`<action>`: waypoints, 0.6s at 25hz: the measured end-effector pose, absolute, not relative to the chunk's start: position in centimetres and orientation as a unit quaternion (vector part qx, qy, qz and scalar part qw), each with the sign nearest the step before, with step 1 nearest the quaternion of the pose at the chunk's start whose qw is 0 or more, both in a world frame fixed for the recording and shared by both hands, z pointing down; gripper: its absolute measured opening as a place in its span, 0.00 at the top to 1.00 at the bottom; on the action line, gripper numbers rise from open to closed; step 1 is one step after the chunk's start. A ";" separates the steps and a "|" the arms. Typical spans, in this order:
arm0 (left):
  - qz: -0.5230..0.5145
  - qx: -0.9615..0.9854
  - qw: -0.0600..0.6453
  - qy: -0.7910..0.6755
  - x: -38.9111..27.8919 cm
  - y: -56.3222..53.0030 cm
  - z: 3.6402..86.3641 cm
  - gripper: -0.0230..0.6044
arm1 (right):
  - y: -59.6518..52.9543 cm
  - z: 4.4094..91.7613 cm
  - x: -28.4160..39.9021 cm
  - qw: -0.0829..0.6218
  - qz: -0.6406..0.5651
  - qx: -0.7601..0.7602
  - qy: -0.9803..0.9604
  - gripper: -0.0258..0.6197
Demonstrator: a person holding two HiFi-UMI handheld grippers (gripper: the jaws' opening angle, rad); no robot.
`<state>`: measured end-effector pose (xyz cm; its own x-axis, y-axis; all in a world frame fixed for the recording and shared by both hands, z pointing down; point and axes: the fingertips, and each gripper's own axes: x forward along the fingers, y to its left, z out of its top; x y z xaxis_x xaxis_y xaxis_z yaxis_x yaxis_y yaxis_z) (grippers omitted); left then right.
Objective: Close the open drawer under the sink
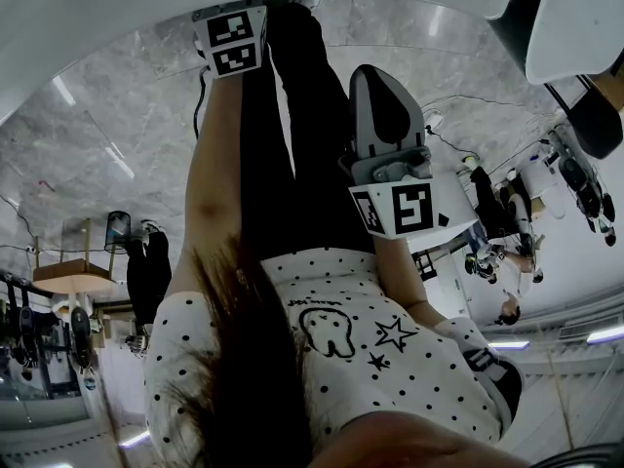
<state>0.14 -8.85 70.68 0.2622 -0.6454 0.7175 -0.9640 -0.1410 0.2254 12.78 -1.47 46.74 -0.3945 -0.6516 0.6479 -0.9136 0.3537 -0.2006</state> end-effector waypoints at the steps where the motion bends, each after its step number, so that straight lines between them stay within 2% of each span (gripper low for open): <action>1: 0.234 0.718 0.340 -0.560 0.1 -8.8 70.7 0.75 | -1.4 46.7 12.8 0.237 0.277 0.497 -0.788 0.94; 15: 0.232 0.718 0.340 -0.561 0.2 -9.0 70.5 0.75 | -1.5 46.6 12.8 0.238 0.276 0.497 -0.788 0.94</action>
